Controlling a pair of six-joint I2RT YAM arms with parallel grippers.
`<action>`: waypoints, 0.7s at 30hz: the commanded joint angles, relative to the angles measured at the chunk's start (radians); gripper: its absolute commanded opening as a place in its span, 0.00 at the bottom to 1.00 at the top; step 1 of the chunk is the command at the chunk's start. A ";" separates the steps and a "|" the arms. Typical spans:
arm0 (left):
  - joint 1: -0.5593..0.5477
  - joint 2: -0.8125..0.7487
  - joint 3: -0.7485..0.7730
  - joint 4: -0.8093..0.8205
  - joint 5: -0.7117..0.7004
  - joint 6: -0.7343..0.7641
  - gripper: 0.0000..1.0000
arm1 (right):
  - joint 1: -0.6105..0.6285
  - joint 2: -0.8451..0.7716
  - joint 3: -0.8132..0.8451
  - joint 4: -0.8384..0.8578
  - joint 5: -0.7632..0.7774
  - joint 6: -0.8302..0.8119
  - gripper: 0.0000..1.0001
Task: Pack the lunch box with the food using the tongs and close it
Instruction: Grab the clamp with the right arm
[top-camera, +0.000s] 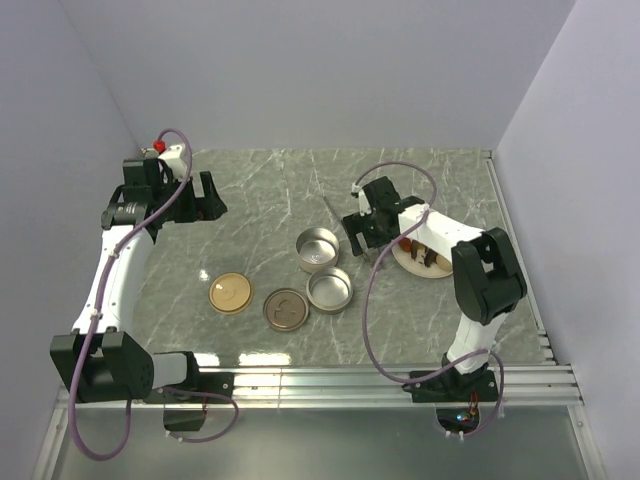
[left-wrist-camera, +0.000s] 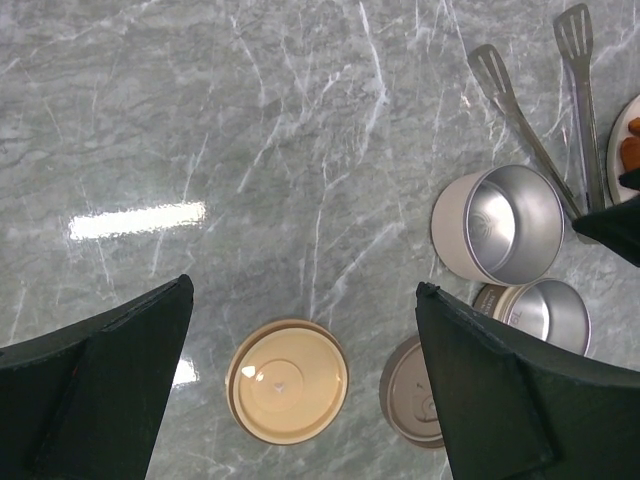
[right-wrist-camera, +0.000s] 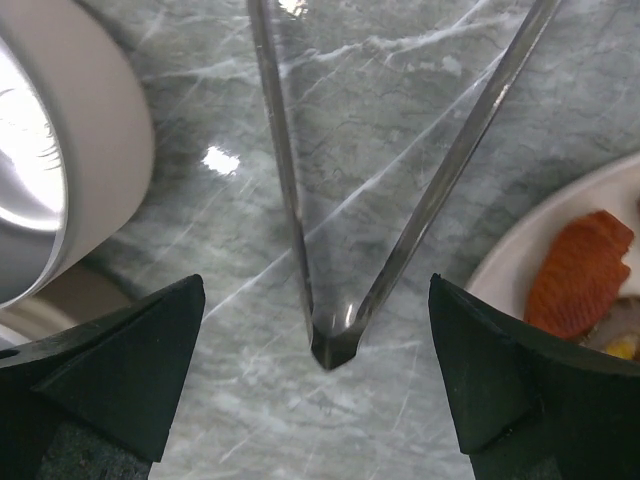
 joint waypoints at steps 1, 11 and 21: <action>0.002 0.011 0.062 -0.024 0.026 0.015 0.99 | 0.006 0.035 -0.013 0.083 0.029 0.012 1.00; 0.003 0.036 0.097 -0.021 0.025 -0.012 0.99 | 0.006 0.133 0.026 0.140 0.120 0.067 1.00; 0.000 0.088 0.128 -0.024 0.048 -0.038 1.00 | -0.001 0.265 0.181 0.030 0.078 0.053 1.00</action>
